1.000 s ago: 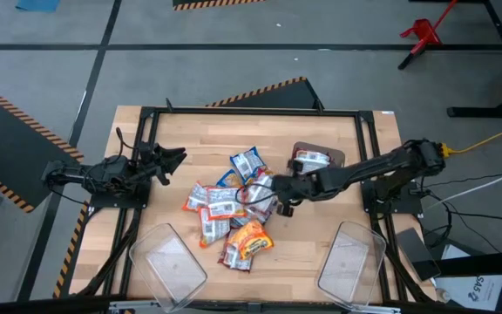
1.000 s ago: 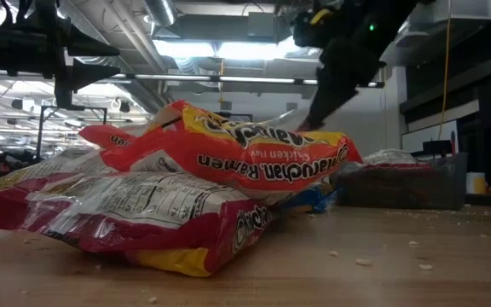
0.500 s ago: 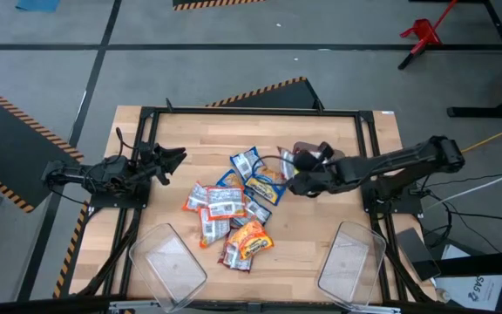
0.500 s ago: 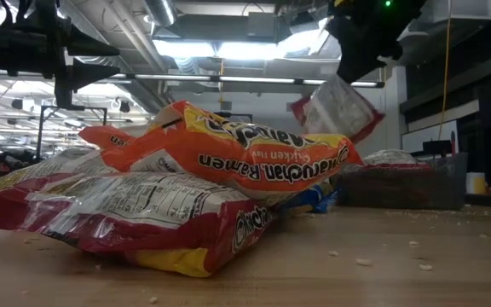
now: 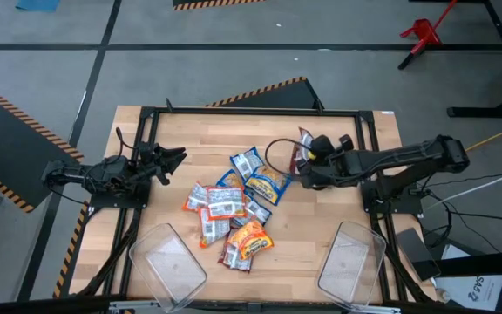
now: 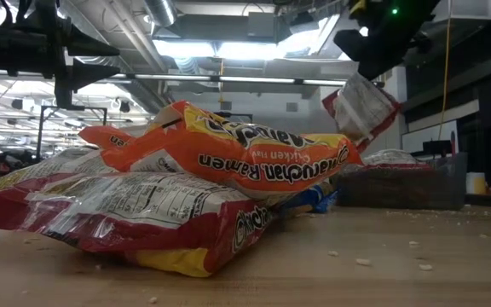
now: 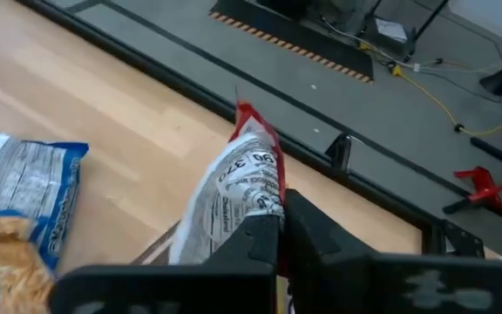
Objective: Sort Maruchan noodles
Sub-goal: Put the red noodle pack into the black bin
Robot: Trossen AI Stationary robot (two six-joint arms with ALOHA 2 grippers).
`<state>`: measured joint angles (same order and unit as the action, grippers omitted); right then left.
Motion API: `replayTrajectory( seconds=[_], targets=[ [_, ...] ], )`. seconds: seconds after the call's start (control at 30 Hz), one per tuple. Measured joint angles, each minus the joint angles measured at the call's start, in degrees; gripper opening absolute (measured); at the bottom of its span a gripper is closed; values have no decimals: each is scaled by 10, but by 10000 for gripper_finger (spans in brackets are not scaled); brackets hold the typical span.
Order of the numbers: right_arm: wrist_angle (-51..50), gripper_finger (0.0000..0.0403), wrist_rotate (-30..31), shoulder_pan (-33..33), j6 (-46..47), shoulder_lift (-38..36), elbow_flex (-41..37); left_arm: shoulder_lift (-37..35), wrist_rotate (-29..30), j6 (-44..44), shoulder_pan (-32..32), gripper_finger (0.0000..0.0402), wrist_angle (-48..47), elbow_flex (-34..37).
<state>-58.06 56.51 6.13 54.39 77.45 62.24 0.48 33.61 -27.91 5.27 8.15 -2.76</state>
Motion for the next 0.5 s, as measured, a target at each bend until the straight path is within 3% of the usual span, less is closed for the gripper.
replayTrajectory(
  seconds=[0.27, 0.5],
  targets=[
    [29, 0, 21, -14, 2, 2, 0, 0, 2, 0, 0, 158, 0, 0],
    [-61, 0, 26, -13, 122, 12, -1, 0, 3, 0, 0, 158, 0, 0]
  ],
)
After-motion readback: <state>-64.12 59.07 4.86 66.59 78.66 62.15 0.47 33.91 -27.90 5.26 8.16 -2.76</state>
